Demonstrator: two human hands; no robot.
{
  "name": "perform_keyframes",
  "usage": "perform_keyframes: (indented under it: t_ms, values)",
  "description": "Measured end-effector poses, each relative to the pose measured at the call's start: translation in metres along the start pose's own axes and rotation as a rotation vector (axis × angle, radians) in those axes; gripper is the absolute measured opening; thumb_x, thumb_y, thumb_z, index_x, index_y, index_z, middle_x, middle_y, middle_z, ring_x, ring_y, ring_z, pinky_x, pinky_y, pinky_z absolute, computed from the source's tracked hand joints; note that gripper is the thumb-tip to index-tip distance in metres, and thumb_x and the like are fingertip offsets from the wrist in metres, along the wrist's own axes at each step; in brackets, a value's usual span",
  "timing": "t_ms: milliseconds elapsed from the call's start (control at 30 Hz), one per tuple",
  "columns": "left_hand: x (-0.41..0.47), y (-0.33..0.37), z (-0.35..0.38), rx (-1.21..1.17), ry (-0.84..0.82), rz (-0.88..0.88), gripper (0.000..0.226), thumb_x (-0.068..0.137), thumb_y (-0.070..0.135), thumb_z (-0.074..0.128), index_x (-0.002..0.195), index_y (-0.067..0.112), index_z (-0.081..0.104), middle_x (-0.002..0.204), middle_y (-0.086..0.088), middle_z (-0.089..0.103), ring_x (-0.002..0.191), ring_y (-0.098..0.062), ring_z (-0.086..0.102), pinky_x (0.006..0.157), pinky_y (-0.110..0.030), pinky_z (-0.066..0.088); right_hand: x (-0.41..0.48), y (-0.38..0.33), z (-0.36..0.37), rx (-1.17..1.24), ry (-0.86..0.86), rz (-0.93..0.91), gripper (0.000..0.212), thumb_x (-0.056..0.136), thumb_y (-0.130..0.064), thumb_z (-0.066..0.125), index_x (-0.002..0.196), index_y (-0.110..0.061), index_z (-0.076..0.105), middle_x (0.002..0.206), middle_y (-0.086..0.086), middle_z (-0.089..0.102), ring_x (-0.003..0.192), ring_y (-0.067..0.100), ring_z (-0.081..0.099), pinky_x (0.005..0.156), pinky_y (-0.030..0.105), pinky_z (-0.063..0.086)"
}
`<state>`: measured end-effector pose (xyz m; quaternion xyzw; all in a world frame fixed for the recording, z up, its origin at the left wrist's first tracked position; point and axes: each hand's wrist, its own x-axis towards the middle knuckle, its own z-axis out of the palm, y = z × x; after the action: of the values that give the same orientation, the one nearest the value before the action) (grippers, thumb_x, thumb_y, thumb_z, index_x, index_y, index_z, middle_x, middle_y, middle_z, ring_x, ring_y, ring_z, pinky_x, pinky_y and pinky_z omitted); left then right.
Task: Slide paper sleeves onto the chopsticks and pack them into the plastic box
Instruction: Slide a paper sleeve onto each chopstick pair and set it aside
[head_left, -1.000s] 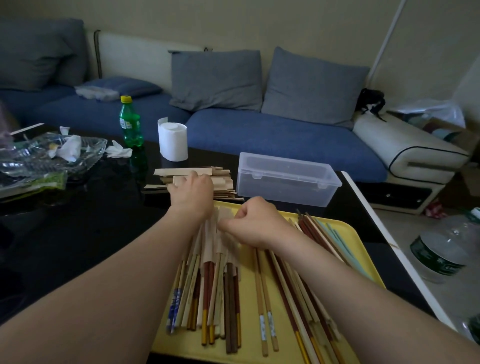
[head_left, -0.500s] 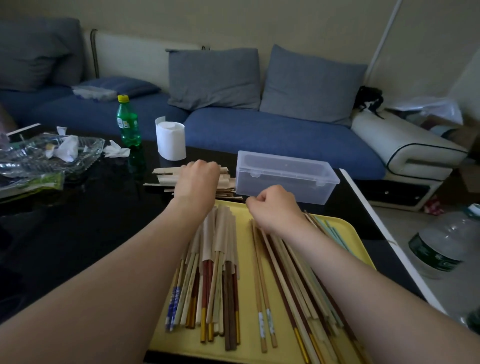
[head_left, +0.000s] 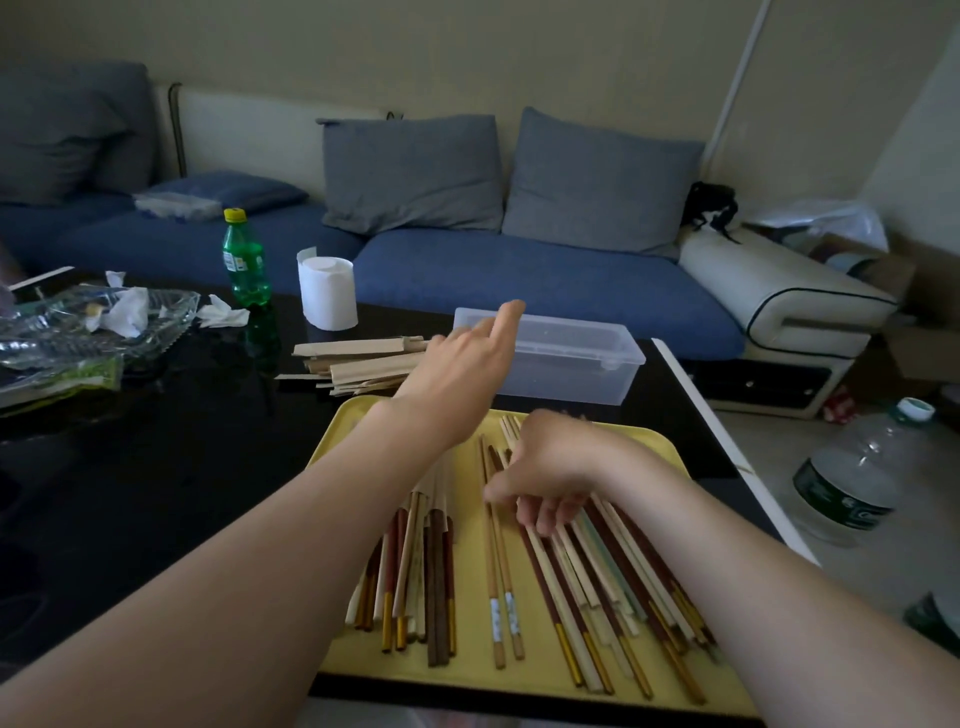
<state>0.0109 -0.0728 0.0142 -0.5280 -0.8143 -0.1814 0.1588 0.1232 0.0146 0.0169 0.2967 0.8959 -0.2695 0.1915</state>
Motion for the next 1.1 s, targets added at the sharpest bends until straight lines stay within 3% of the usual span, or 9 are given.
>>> perform_keyframes:
  t_ms: [100, 200, 367, 500, 633, 733, 833, 967, 1100]
  values:
    - [-0.004, 0.008, -0.003, -0.158, -0.048, 0.009, 0.091, 0.087, -0.017, 0.056, 0.161, 0.014, 0.013, 0.15, -0.015, 0.049, 0.126, -0.031, 0.057, 0.098, -0.048, 0.054, -0.001, -0.007, 0.013, -0.029, -0.146, 0.07, 0.035, 0.101, -0.03, 0.077, 0.112, 0.001, 0.066, 0.092, 0.012, 0.083, 0.068, 0.02, 0.078, 0.063, 0.026, 0.063]
    - [-0.003, 0.009, 0.0, -0.249, -0.052, -0.069, 0.079, 0.091, -0.01, 0.064, 0.154, 0.013, 0.024, 0.142, -0.009, 0.05, 0.123, -0.024, 0.055, 0.098, -0.04, 0.056, -0.001, -0.009, 0.019, -0.033, -0.225, 0.153, 0.03, 0.104, -0.028, 0.073, 0.108, 0.0, 0.063, 0.105, 0.015, 0.082, 0.07, 0.019, 0.076, 0.061, 0.023, 0.061]
    - [-0.002, 0.003, 0.003, -0.471, -0.112, -0.299, 0.044, 0.095, 0.015, 0.074, 0.131, 0.019, 0.048, 0.119, -0.001, 0.061, 0.106, -0.019, 0.063, 0.07, -0.02, 0.052, -0.001, -0.01, 0.017, 0.037, -0.26, 0.233, 0.023, 0.105, -0.025, 0.072, 0.109, -0.003, 0.065, 0.083, 0.008, 0.075, 0.064, 0.015, 0.073, 0.047, 0.017, 0.055]
    - [-0.002, -0.007, 0.003, -0.623, -0.137, -0.361, 0.012, 0.094, 0.021, 0.076, 0.105, 0.019, 0.072, 0.102, 0.0, 0.074, 0.102, -0.017, 0.07, 0.08, -0.023, 0.058, -0.005, -0.012, 0.021, 0.071, -0.242, 0.207, 0.017, 0.104, -0.019, 0.07, 0.109, -0.004, 0.064, 0.081, 0.008, 0.074, 0.068, 0.016, 0.074, 0.045, 0.015, 0.05]
    - [0.0, -0.008, -0.001, -0.855, -0.104, -0.449, 0.01, 0.1, 0.018, 0.069, 0.103, 0.01, 0.074, 0.1, -0.011, 0.073, 0.085, -0.02, 0.077, 0.062, -0.018, 0.057, -0.009, -0.013, 0.018, 0.111, -0.224, 0.176, 0.02, 0.104, -0.013, 0.068, 0.119, 0.0, 0.066, 0.081, 0.009, 0.075, 0.065, 0.017, 0.074, 0.045, 0.017, 0.055]
    - [0.003, -0.007, -0.004, -1.016, -0.1, -0.482, 0.017, 0.107, 0.018, 0.058, 0.106, 0.006, 0.07, 0.089, -0.011, 0.069, 0.07, -0.02, 0.069, 0.067, -0.031, 0.061, -0.014, -0.007, 0.008, 0.162, -0.108, 0.103, 0.02, 0.103, -0.017, 0.065, 0.115, -0.002, 0.072, 0.074, 0.005, 0.074, 0.054, 0.013, 0.069, 0.045, 0.018, 0.052]
    - [0.006, -0.005, -0.006, -1.052, -0.112, -0.539, 0.018, 0.108, 0.026, 0.056, 0.116, 0.009, 0.057, 0.085, -0.009, 0.063, 0.065, -0.017, 0.061, 0.057, -0.031, 0.058, -0.017, 0.002, -0.004, 0.285, 0.204, 0.001, 0.028, 0.1, -0.026, 0.06, 0.103, -0.001, 0.072, 0.068, 0.009, 0.076, 0.048, 0.017, 0.068, 0.047, 0.024, 0.053]
    - [0.008, -0.004, -0.007, -0.803, -0.124, -0.513, 0.032, 0.099, 0.024, 0.071, 0.117, 0.015, 0.046, 0.098, -0.01, 0.065, 0.069, -0.015, 0.064, 0.047, -0.019, 0.051, -0.012, 0.013, -0.015, 0.328, 0.536, -0.112, 0.031, 0.105, -0.036, 0.052, 0.101, -0.008, 0.066, 0.079, 0.013, 0.078, 0.06, 0.026, 0.077, 0.068, 0.042, 0.068]
    - [0.005, -0.007, -0.003, -0.414, -0.062, -0.393, 0.03, 0.094, 0.026, 0.075, 0.108, 0.016, 0.051, 0.098, 0.001, 0.054, 0.079, -0.014, 0.058, 0.054, -0.018, 0.041, -0.013, 0.016, -0.017, 0.246, 0.638, -0.175, 0.029, 0.107, -0.029, 0.047, 0.09, -0.014, 0.063, 0.076, 0.01, 0.074, 0.055, 0.023, 0.075, 0.059, 0.035, 0.061]
